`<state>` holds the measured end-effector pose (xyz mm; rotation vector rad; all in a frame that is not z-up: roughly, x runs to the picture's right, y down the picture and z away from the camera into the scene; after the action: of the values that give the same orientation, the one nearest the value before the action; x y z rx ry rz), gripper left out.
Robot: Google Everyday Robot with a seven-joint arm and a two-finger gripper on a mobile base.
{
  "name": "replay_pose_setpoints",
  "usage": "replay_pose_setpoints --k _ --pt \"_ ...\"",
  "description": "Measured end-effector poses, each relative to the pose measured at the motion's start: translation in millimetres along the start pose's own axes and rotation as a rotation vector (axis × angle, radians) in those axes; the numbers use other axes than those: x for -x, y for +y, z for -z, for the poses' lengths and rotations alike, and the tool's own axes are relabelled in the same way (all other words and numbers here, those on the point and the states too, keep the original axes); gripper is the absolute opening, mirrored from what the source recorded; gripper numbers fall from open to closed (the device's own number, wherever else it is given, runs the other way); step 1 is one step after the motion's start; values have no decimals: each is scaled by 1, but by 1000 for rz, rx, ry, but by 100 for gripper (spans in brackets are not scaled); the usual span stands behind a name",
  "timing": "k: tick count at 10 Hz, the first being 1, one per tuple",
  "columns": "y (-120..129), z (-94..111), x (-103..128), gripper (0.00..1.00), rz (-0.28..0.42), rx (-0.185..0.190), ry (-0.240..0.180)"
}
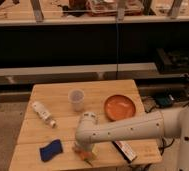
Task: Place the pepper in the ceramic cup
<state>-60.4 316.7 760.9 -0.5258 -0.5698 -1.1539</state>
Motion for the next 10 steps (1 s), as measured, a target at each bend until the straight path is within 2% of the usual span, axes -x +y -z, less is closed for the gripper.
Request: replay_pose_setpoints --k 4,5,7,8,10 --pt "-4 5 -3 7 -27 -1 -10" --pt "-7 6 -4 0 -38 3 -15" --pt "-9 11 -7 0 -72 -18 -22" --pt "-9 21 -10 0 -103 -62 -25" --pt "-11 54 -18 0 -174 -208 -37"
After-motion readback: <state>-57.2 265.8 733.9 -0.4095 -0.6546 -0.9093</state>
